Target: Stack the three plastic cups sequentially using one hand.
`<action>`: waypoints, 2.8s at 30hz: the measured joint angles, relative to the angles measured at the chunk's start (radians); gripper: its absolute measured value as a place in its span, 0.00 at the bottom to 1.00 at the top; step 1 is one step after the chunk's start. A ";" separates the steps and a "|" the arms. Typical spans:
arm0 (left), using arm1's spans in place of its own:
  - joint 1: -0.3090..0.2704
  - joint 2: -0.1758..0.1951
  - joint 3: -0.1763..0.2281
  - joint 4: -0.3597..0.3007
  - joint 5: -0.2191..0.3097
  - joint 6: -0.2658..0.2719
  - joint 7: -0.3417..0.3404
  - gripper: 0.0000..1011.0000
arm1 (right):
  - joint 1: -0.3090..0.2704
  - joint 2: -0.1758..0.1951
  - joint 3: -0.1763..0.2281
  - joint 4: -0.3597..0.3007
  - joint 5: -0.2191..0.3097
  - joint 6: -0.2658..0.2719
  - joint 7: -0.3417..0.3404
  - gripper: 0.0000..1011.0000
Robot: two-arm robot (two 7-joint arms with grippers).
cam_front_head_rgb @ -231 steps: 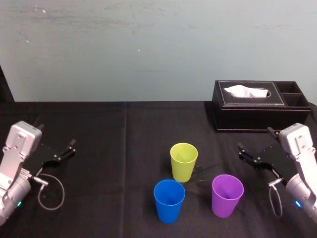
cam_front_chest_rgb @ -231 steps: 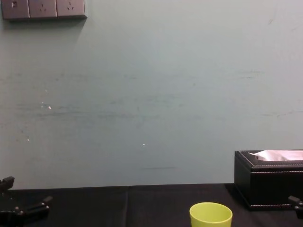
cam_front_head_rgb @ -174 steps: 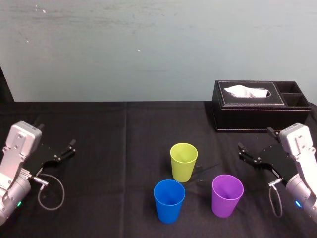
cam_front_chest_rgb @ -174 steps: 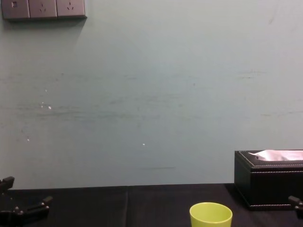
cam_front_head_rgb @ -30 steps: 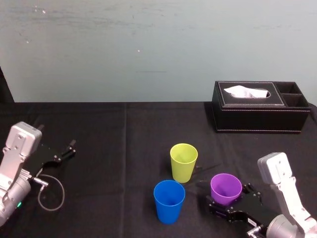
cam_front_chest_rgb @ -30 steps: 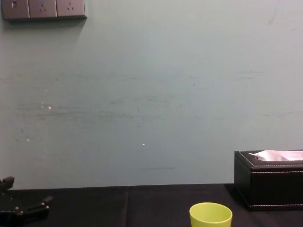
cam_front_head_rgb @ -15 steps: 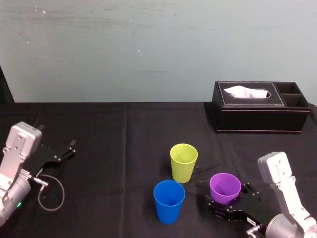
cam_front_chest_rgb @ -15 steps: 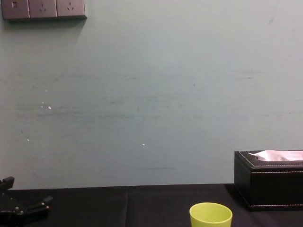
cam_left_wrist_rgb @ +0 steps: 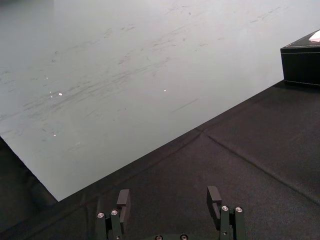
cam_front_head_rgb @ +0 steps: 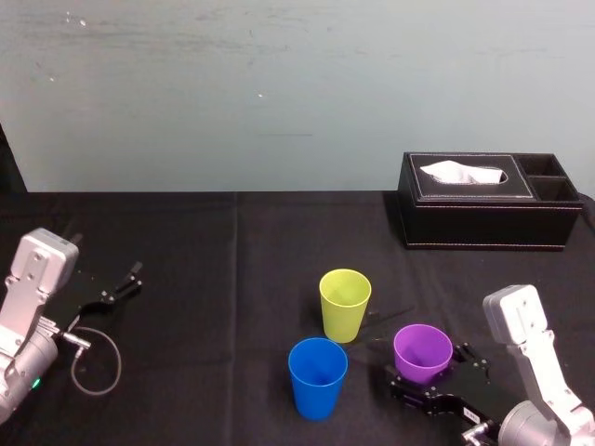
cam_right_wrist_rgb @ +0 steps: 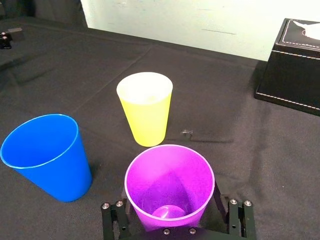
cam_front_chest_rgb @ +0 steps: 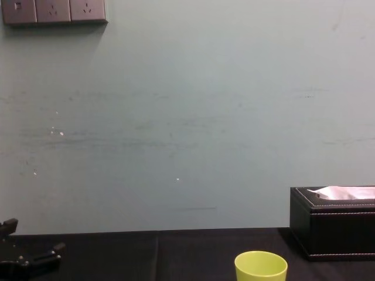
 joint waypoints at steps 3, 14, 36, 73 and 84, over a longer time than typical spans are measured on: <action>0.000 0.000 0.000 0.000 0.000 0.000 0.000 0.99 | 0.000 0.000 0.000 0.000 0.000 0.000 -0.001 0.95; 0.000 0.000 0.000 0.000 0.000 0.000 0.000 0.99 | 0.000 0.001 -0.001 -0.001 0.001 0.001 -0.003 0.72; 0.000 0.000 0.000 0.000 0.000 0.000 0.000 0.99 | 0.105 0.016 0.015 -0.051 -0.014 0.061 0.045 0.72; 0.000 0.000 0.000 0.000 0.000 0.000 0.000 0.99 | 0.413 -0.088 -0.140 0.157 -0.009 0.138 0.082 0.72; 0.000 0.000 0.000 0.000 0.000 0.000 0.000 0.99 | 0.424 -0.100 -0.150 0.203 -0.014 0.091 0.086 0.72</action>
